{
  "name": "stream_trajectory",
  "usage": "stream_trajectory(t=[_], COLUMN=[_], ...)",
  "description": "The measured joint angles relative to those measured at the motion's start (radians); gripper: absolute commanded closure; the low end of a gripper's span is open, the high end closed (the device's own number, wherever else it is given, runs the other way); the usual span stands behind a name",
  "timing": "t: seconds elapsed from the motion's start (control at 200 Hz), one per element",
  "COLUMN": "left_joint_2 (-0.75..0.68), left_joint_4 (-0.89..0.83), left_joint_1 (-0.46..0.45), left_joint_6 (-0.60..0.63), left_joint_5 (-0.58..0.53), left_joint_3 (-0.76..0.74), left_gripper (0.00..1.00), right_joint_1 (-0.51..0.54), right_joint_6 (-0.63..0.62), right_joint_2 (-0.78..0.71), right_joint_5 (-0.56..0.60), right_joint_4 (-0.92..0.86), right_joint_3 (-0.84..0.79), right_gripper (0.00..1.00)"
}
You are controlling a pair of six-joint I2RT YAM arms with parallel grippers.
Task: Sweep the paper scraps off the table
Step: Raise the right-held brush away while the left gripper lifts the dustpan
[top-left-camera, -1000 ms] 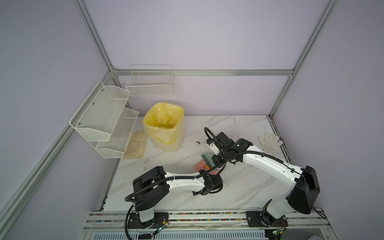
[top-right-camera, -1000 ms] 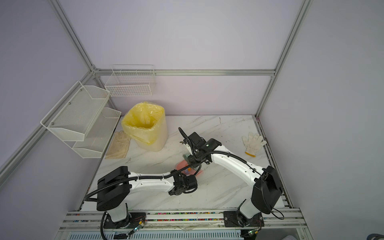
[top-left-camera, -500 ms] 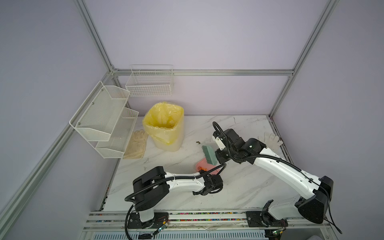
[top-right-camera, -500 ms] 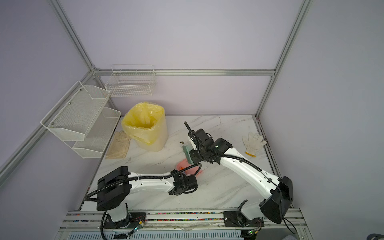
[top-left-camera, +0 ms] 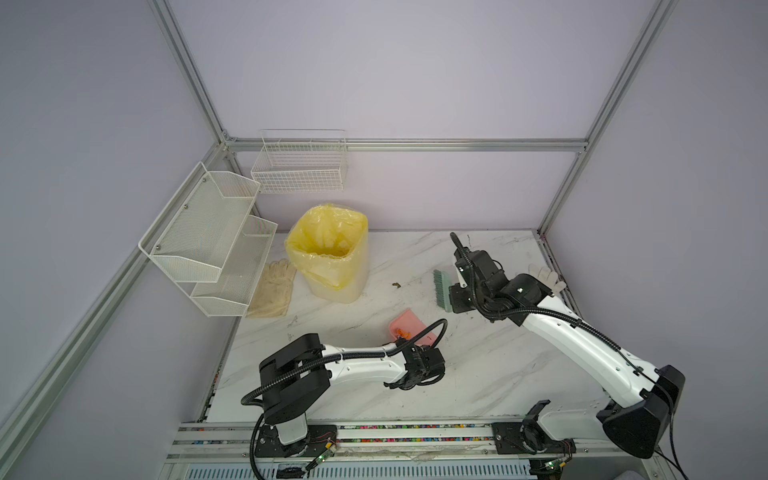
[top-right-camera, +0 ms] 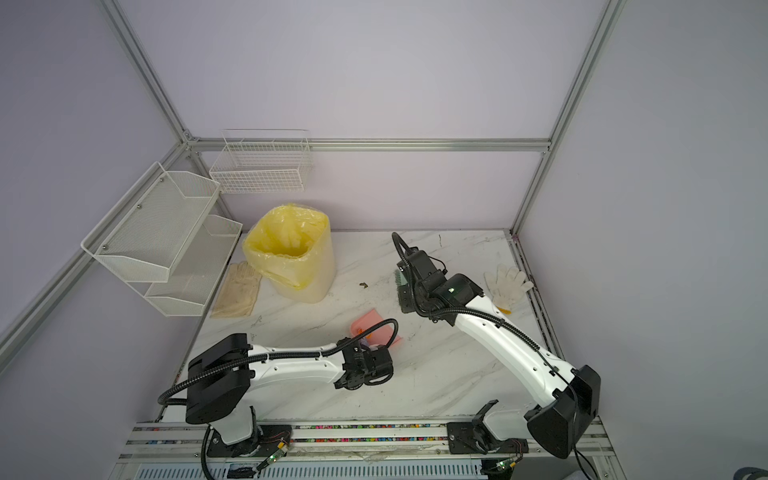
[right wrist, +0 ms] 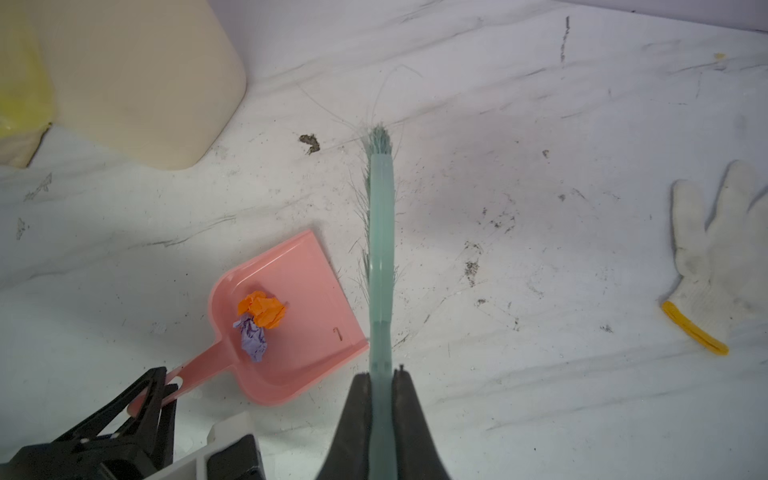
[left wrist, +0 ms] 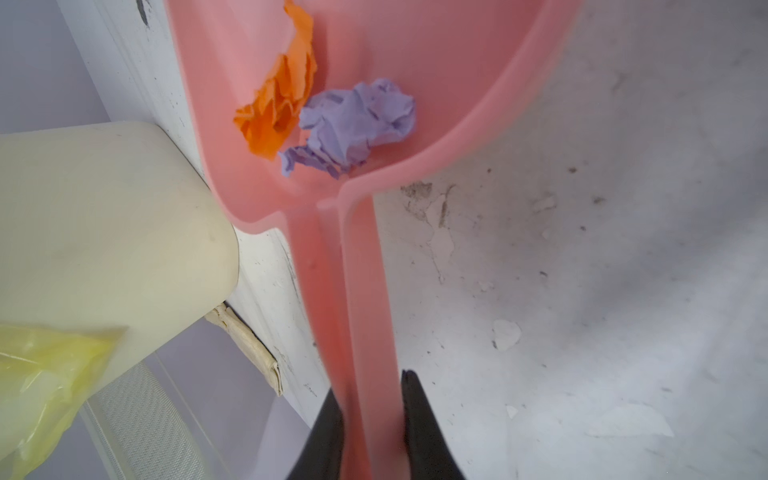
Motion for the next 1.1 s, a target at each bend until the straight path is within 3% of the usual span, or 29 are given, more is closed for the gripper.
stream_trajectory(t=[0.52,1.1], left_joint_2=[-0.088,-0.152], left_joint_4=[-0.031,-0.063], left_joint_1=[0.035,0.093], left_joint_6=[0.064,0.176], left_joint_5=[-0.059,-0.079], left_joint_3=[0.113,0.274], left_gripper=[0.83,0.85], right_joint_1=[-0.084,-0.102], right_joint_6=[0.032,0.037], right_joint_2=[-0.111,-0.130], right_joint_5=[0.047,0.063], right_joint_4=[0.046,0.080], right_joint_3=[-0.090,-0.121], right_gripper=[1.00,1.00])
